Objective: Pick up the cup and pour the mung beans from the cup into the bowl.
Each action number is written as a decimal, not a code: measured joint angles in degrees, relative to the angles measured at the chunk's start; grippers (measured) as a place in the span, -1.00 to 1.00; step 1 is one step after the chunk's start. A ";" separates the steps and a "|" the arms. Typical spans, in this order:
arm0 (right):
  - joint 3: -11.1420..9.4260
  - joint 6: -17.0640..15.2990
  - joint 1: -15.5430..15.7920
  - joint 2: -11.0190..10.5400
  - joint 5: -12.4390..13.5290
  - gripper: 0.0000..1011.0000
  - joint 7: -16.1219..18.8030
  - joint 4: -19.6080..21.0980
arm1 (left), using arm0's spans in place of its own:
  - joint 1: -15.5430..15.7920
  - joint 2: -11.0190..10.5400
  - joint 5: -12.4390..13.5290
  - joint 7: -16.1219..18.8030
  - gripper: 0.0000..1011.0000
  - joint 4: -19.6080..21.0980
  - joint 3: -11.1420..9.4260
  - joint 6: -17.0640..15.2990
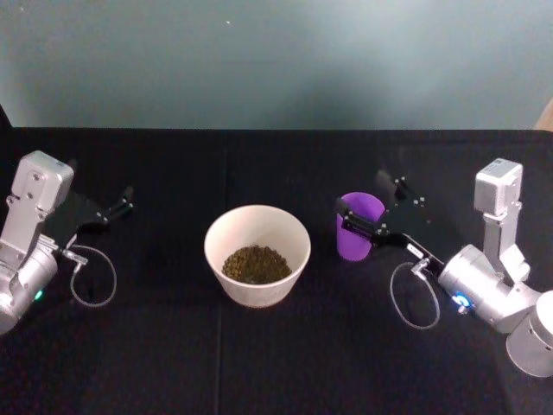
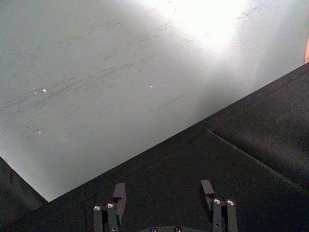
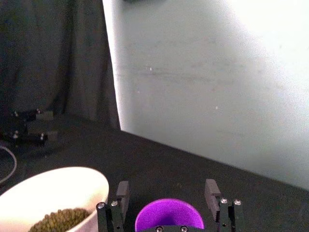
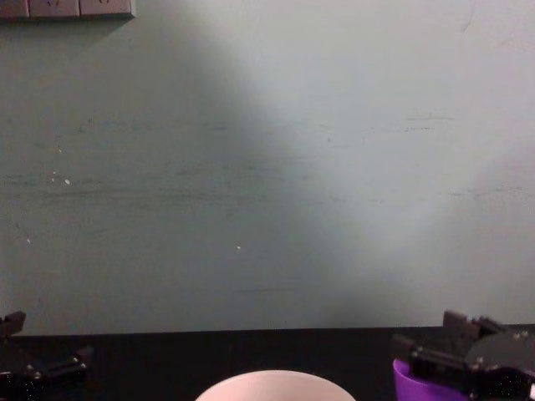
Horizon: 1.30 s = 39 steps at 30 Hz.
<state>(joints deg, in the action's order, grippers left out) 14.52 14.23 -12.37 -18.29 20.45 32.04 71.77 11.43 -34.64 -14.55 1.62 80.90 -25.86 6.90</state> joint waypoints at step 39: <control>-7.47 -5.85 1.66 2.69 -7.79 0.98 -17.48 -1.80 | 0.00 0.00 0.00 0.00 0.98 0.00 0.00 0.00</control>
<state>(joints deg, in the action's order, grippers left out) 7.05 8.38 -10.71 -15.60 12.66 14.56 69.96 11.43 -34.65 -14.55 1.62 80.90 -25.86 6.90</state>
